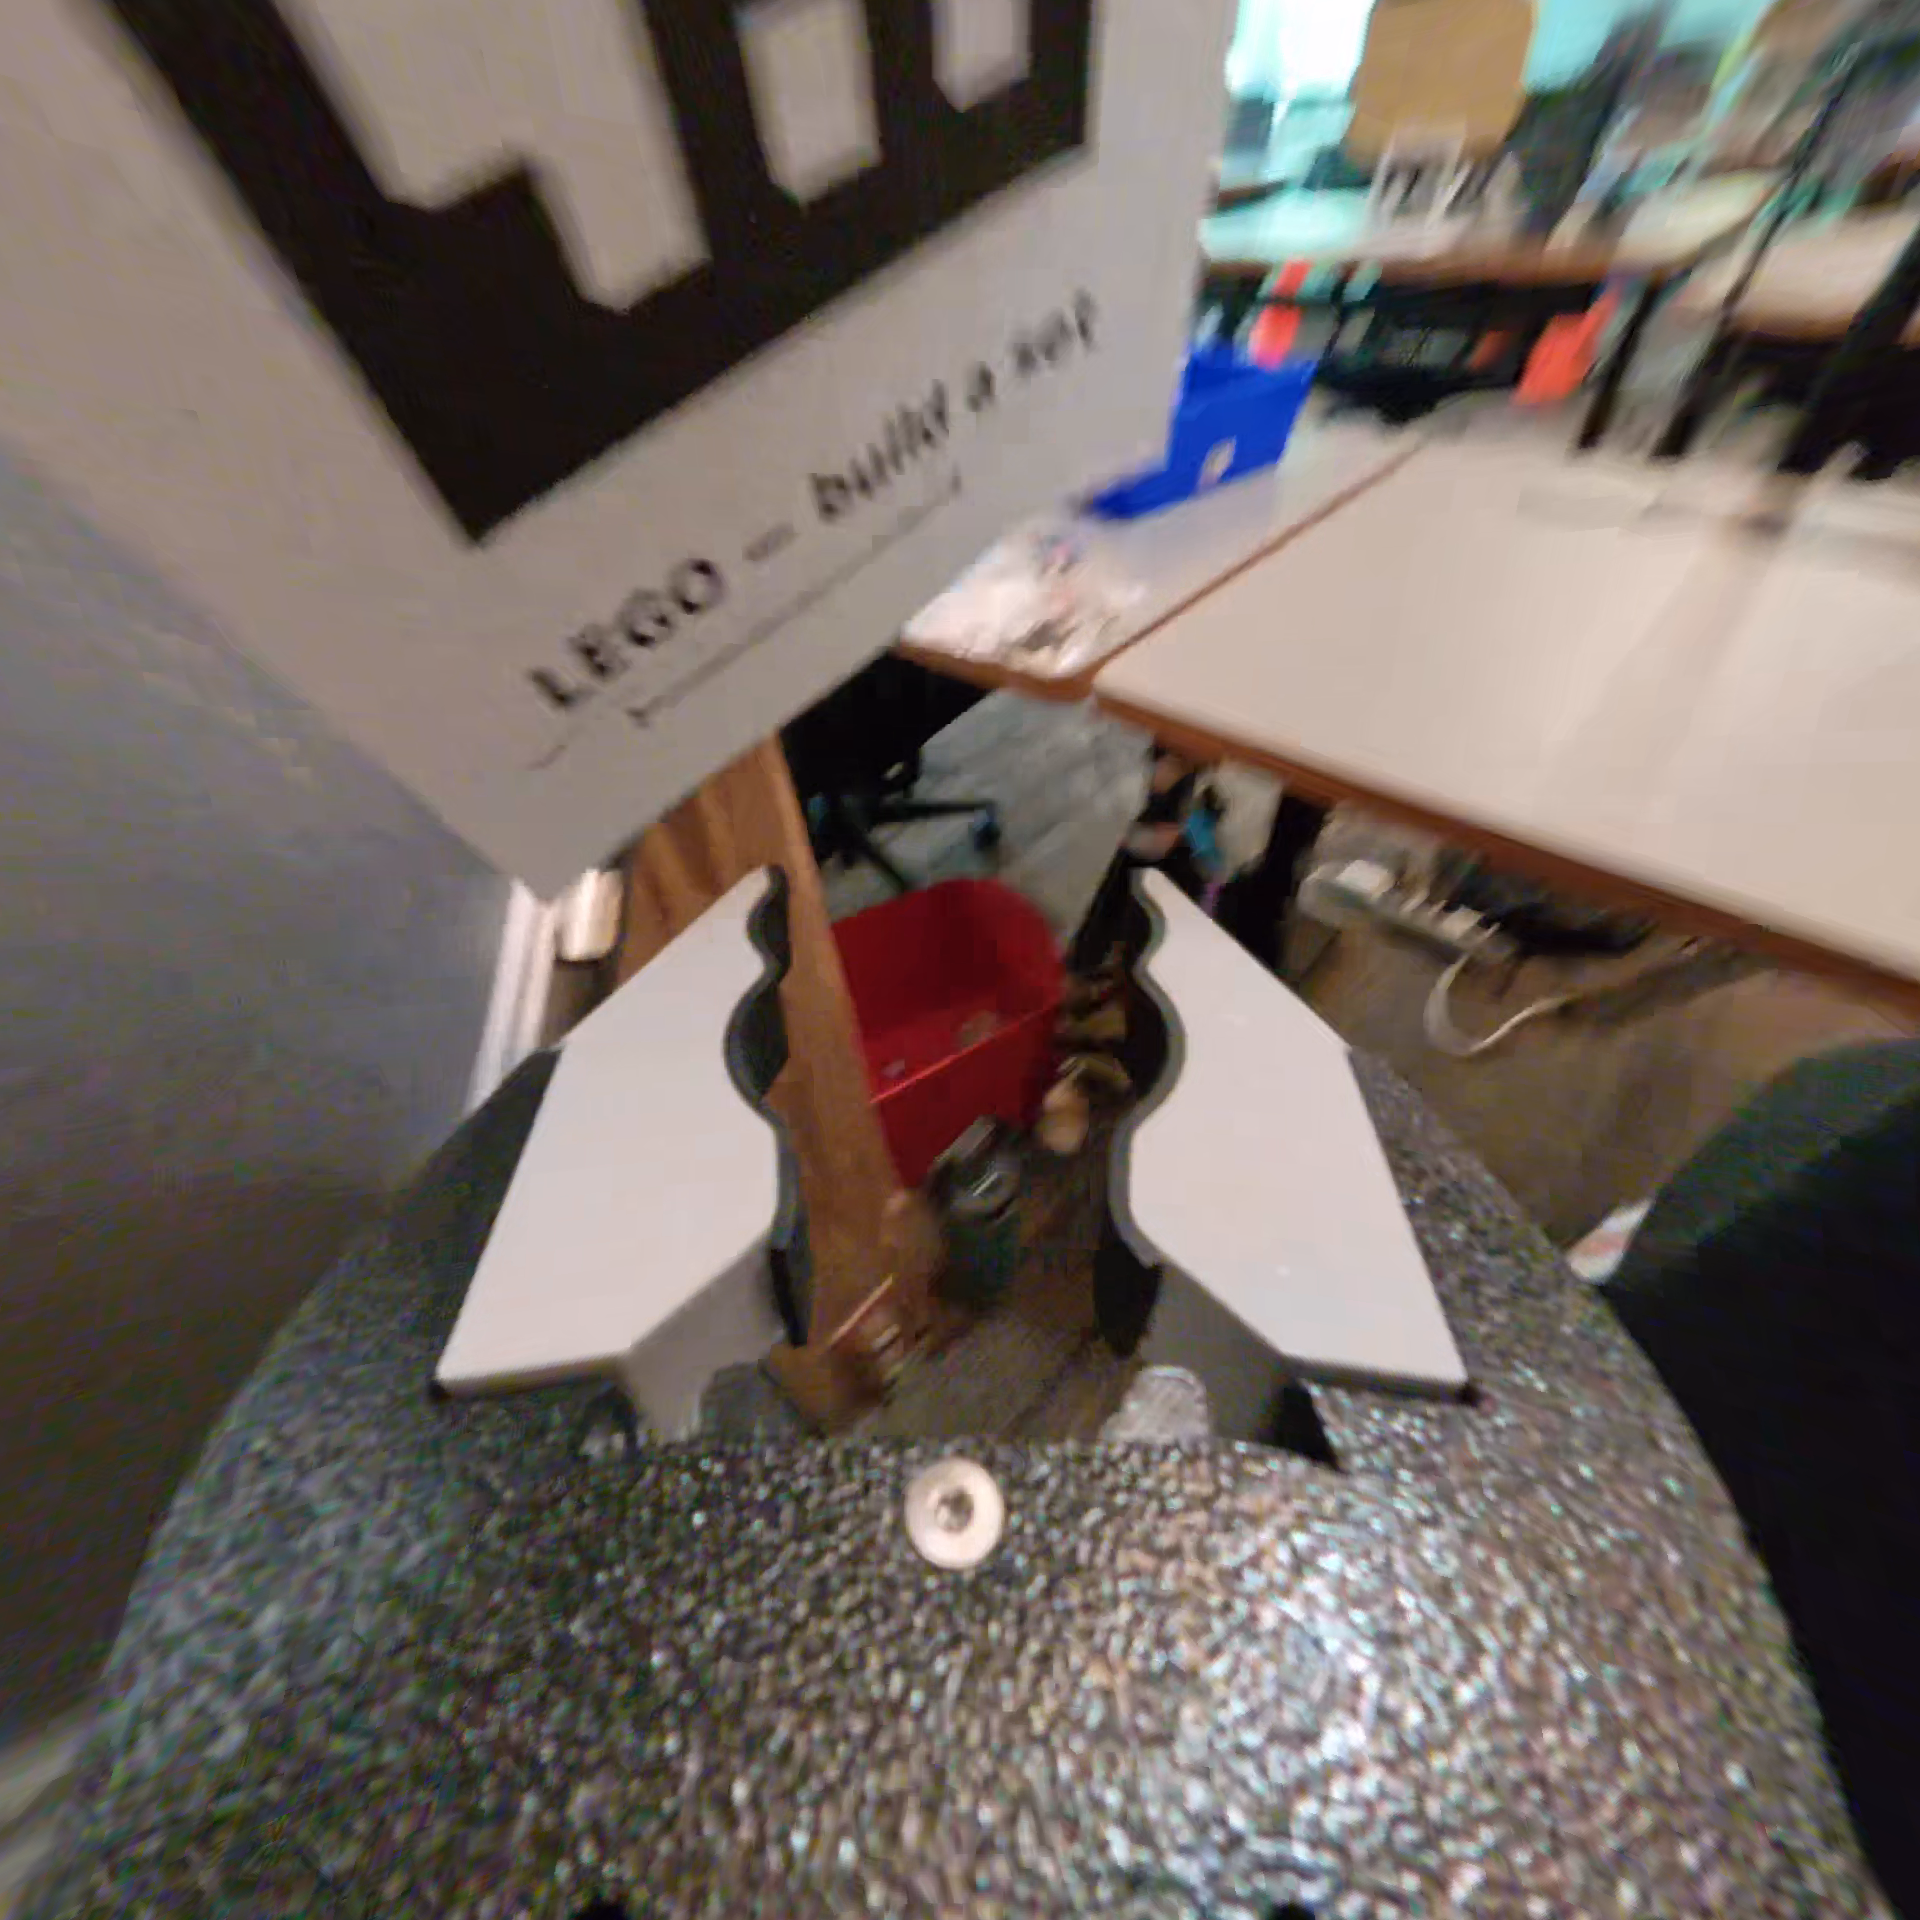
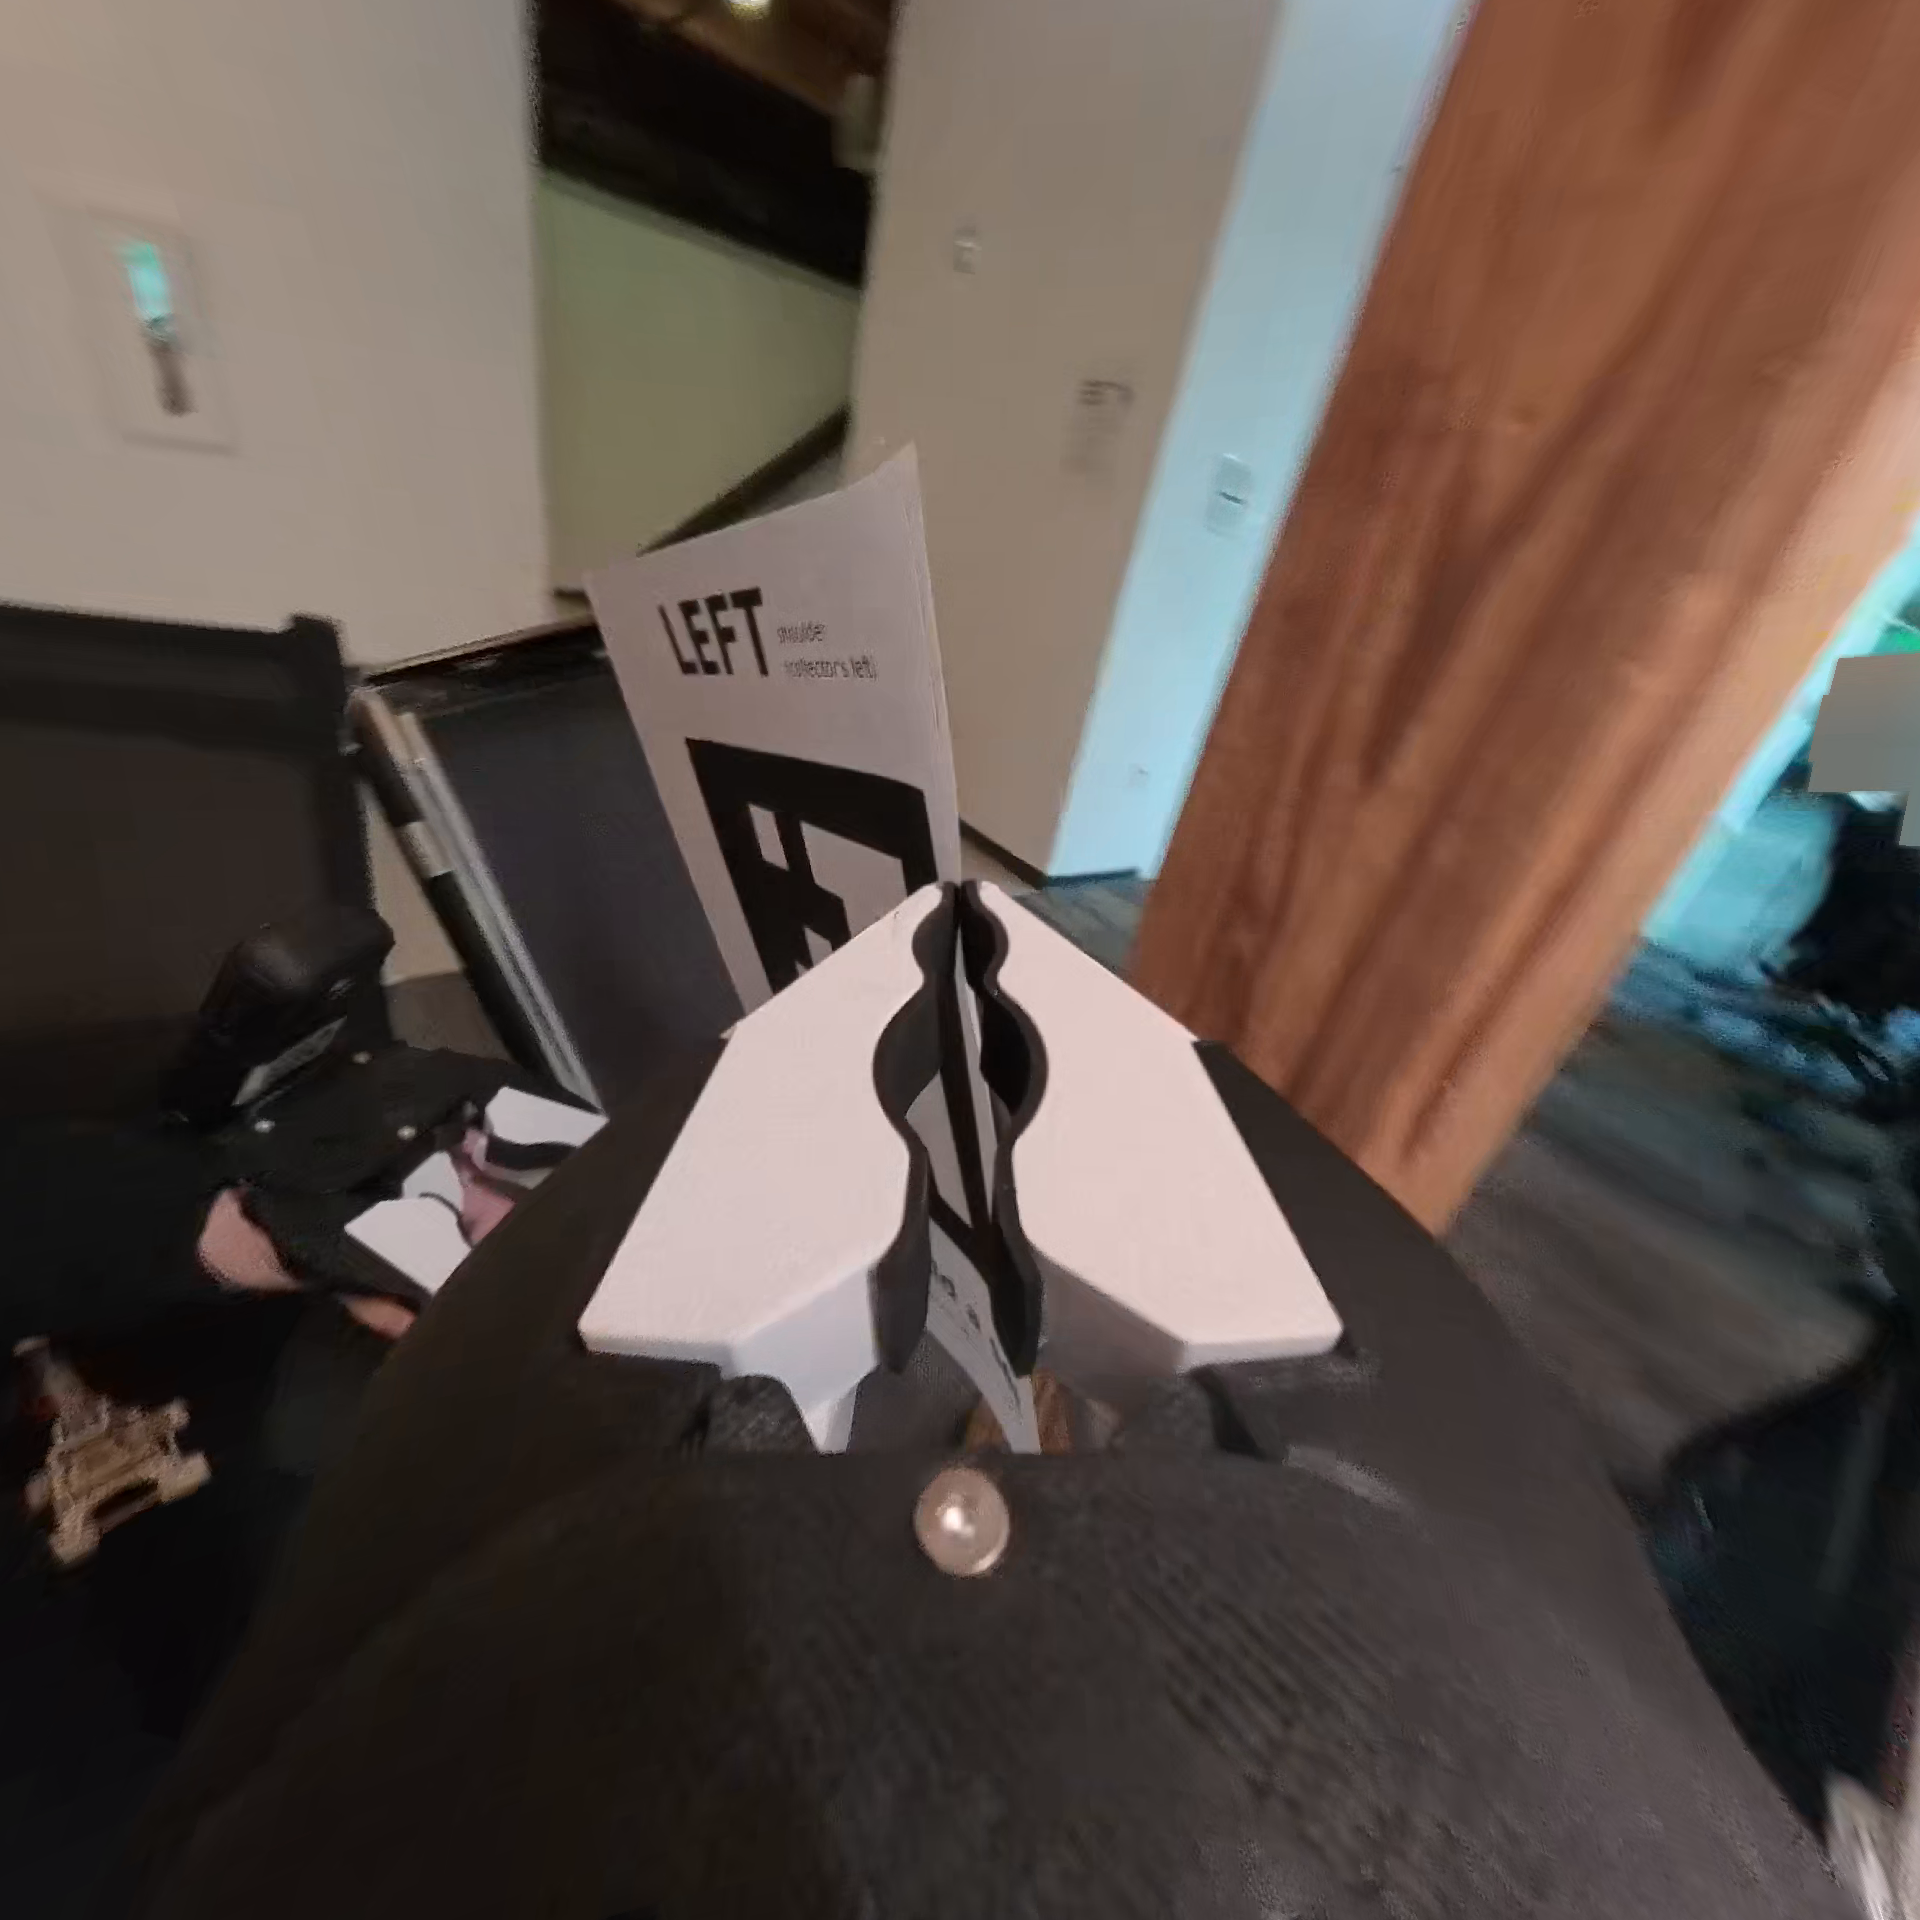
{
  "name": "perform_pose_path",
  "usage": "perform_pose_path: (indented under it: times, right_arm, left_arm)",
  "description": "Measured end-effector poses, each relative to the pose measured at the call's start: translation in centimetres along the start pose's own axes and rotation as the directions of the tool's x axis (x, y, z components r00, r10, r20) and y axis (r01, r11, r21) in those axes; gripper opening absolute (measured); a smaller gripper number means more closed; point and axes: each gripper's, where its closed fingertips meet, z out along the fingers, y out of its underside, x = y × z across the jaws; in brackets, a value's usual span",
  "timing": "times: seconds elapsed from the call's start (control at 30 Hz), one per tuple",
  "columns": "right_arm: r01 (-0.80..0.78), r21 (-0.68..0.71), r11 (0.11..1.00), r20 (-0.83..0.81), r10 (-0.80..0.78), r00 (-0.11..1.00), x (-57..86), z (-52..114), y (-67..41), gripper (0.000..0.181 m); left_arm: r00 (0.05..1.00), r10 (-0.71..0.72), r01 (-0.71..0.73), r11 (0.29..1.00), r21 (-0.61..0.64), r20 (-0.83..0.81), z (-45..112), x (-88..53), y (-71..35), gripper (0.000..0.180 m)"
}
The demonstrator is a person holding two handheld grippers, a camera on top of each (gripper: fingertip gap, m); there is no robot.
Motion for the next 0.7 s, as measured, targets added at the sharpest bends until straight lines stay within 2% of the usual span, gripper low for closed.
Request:
perform_pose_path:
  times: [0.07,0.13,0.23,0.37,0.4,0.5,0.57,0.63,0.7]
  right_arm:
    - [-0.06,0.009,0.998,-0.108,0.061,0.992,1.7,-4.0,0.2,0.0]
    - [-0.116,0.004,0.993,-0.202,0.114,0.973,3.0,-8.2,0.7,0.0]
    - [-0.168,0.045,0.985,-0.36,0.172,0.917,4.3,-15.1,0.6,0.0]
    - [-0.164,0.087,0.983,-0.564,0.184,0.805,4.7,-25.3,-0.8,0.0]
    - [-0.179,0.088,0.98,-0.608,0.195,0.769,4.5,-27.9,-1.0,0.0]
    - [-0.216,0.133,0.967,-0.705,0.246,0.665,3.7,-35.8,-1.3,0.0]
    - [-0.222,0.219,0.95,-0.755,0.309,0.578,2.4,-41.2,-1.6,0.0]
    - [-0.226,0.284,0.932,-0.791,0.361,0.494,0.9,-46.7,-1.1,0.0]
    - [-0.216,0.337,0.916,-0.809,0.399,0.432,-1.3,-51.5,-0.7,0.0]
  left_arm:
    - [0.985,-0.11,0.122,0.989,0.088,-0.133,1.9,1.5,-2.7,0.078]
    - [0.95,-0.154,0.195,0.973,0.127,-0.272,4.6,3.5,-5.4,0.092]
    - [0.886,-0.087,0.179,0.97,0.163,-0.455,9.3,7.9,-9.2,0.092]
    - [0.812,-0.033,0.193,0.957,0.215,-0.583,15.9,13.7,-13.4,0.101]
    - [0.751,-0.037,0.217,0.957,0.194,-0.66,17.0,16.2,-14.2,0.1]
    - [0.468,-0.007,0.215,0.971,0.107,-0.884,18.2,26.0,-15.7,0.097]
    - [0.357,0.013,0.176,0.981,0.081,-0.934,19.6,32.0,-16.0,0.095]
    - [0.198,0.02,0.157,0.986,0.052,-0.98,19.8,37.8,-16.2,0.082]
    - [0.124,0.024,0.124,0.992,0.039,-0.992,20.8,43.1,-16.1,0.069]
